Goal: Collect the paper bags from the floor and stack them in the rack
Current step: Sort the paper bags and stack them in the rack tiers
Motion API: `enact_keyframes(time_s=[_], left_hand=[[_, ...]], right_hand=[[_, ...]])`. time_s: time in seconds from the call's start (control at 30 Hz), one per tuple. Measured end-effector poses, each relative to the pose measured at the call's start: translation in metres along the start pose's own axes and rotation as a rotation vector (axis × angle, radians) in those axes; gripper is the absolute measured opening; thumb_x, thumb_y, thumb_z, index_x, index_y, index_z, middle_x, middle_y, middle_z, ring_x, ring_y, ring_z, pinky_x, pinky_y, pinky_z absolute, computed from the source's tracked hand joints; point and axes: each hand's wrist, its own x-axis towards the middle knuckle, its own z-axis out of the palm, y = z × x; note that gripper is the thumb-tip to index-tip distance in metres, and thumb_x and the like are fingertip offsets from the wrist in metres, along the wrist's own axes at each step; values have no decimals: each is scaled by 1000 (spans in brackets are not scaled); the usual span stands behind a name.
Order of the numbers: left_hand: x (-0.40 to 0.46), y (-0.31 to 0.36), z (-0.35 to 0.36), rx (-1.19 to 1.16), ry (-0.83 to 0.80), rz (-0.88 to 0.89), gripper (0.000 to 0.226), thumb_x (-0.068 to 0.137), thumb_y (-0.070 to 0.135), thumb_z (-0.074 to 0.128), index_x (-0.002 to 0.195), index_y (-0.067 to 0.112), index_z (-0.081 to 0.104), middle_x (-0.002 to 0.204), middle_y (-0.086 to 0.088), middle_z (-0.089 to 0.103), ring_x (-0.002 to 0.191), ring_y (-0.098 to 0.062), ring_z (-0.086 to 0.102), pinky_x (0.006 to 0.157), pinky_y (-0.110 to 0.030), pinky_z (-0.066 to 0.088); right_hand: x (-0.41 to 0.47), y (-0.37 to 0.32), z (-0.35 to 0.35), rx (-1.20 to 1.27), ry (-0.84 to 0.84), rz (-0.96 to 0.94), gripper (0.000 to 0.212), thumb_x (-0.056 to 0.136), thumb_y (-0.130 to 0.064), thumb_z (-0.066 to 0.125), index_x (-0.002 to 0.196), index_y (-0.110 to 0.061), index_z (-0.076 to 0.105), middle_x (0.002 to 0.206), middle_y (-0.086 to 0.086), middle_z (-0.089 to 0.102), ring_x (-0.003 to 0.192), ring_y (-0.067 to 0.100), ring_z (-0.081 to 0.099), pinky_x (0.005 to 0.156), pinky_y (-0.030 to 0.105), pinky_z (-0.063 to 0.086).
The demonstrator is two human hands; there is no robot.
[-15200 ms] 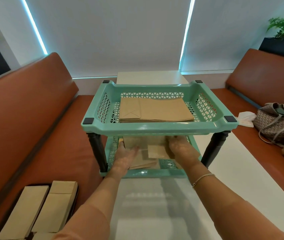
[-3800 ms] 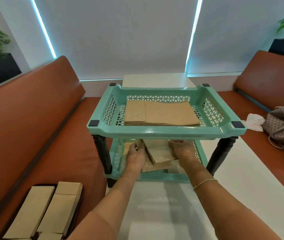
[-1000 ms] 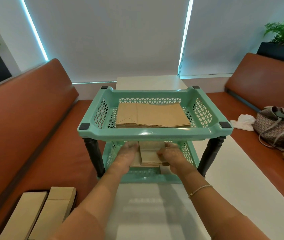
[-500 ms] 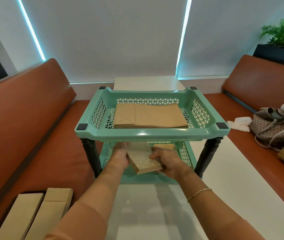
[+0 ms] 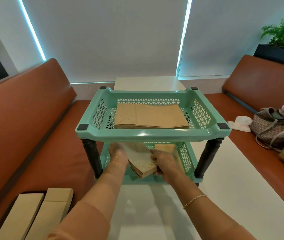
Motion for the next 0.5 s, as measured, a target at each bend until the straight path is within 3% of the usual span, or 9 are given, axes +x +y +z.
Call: enact_keyframes(time_s=[0.07,0.13,0.23,0.33,0.43,0.5], left_hand=[[1,-2,-1,0,-43,-11,24,99,13,33,99,3,55,90,-16,60,77,-29,59,63,-35,52],[-10,-4,2,89,-107,-55,12,94,11,44,98,5,53,83,-14,56,68,-27,55,55,-32,49],[-18,-22,0,303,-236,-18,36,85,11,59,118,5,48,103,-15,59,81,-28,59,67,-38,53],[-29,-35,-13,471,-278,96,48,81,13,68,120,15,39,108,-11,60,95,-27,59,81,-39,52],[-32,-40,-25,645,-350,276,60,85,15,67,133,17,30,115,-7,57,103,-23,56,90,-38,50],[-32,-41,-26,824,-319,410,75,88,18,63,146,15,16,130,-7,50,120,-24,49,100,-34,40]], right_hand=[[-1,-2,0,66,28,-24,30,93,0,42,116,-9,59,73,8,54,55,15,47,34,19,34],[0,-1,5,124,72,-35,32,93,1,42,119,-9,57,73,8,53,56,15,46,39,21,35],[-1,1,11,169,143,-63,37,93,4,37,126,-5,53,69,7,50,56,14,42,47,22,36],[-4,5,9,82,129,-94,40,93,6,35,129,-2,49,87,12,60,62,14,49,53,21,44],[-9,9,5,-182,124,-148,44,93,-1,40,135,-8,46,95,9,60,86,24,59,79,36,54],[-15,8,5,-492,131,-243,39,95,-7,39,133,-8,47,106,11,59,100,26,56,90,36,48]])
